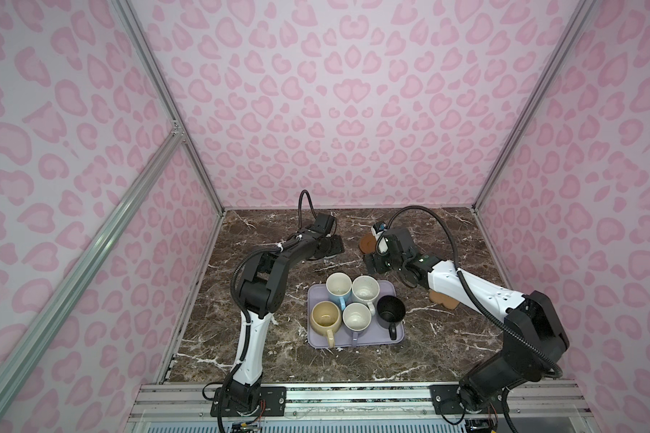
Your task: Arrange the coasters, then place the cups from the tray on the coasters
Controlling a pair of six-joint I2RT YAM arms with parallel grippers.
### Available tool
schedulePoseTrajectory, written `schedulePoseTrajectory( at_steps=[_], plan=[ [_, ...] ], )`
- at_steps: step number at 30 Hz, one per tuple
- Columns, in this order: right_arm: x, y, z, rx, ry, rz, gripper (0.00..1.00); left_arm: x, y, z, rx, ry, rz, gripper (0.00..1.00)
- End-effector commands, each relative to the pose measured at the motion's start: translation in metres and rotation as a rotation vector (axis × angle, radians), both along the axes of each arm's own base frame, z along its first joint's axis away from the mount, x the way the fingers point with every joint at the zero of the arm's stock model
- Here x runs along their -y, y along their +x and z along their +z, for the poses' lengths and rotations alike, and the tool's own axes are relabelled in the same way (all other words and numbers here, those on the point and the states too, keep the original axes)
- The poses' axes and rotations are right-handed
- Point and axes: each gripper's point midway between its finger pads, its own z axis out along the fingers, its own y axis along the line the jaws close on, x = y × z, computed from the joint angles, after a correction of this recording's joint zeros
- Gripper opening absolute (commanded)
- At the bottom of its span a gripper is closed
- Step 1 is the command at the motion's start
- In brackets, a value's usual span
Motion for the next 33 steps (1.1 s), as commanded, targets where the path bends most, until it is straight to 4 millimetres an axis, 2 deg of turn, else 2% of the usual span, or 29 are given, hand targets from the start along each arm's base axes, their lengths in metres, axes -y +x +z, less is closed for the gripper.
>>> schedulePoseTrajectory(
  at_steps=[1, 2, 4, 11, 15, 21, 22, 24, 27, 30, 33],
  plan=[
    [-0.002, 0.006, 0.001, 0.008, 0.010, -0.008, 0.97, -0.003, -0.015, 0.002, -0.055, -0.002, -0.010, 0.76],
    [-0.001, 0.008, 0.002, 0.012, 0.010, -0.019, 0.98, 0.002, -0.013, 0.010, -0.034, -0.026, -0.028, 0.79],
    [0.003, 0.011, 0.004, 0.016, 0.002, -0.039, 0.98, 0.007, -0.008, 0.026, 0.007, -0.050, -0.055, 0.90],
    [0.012, 0.017, 0.015, 0.038, 0.010, -0.078, 0.98, 0.008, 0.007, 0.093, 0.176, -0.115, -0.074, 0.99],
    [0.020, 0.023, 0.012, 0.036, 0.017, -0.111, 0.98, 0.009, -0.007, 0.128, 0.242, -0.179, -0.092, 0.98],
    [0.035, 0.044, -0.008, -0.033, 0.018, -0.177, 0.98, -0.009, -0.040, 0.164, 0.319, -0.223, -0.053, 0.98],
    [0.038, 0.049, -0.011, -0.041, 0.016, -0.186, 0.98, -0.012, -0.048, 0.163, 0.320, -0.235, -0.049, 0.98],
    [0.042, 0.058, -0.019, -0.063, 0.016, -0.207, 0.98, -0.014, -0.059, 0.173, 0.340, -0.280, -0.045, 0.98],
    [0.050, 0.072, -0.035, -0.117, 0.019, -0.242, 0.98, -0.007, -0.075, 0.182, 0.344, -0.361, -0.065, 0.98],
    [0.052, 0.084, -0.047, -0.145, 0.009, -0.254, 0.97, 0.002, -0.085, 0.184, 0.343, -0.398, -0.096, 0.98],
    [0.054, 0.094, -0.063, -0.193, 0.004, -0.258, 0.91, 0.003, -0.084, 0.177, 0.332, -0.367, -0.087, 0.98]
  ],
)
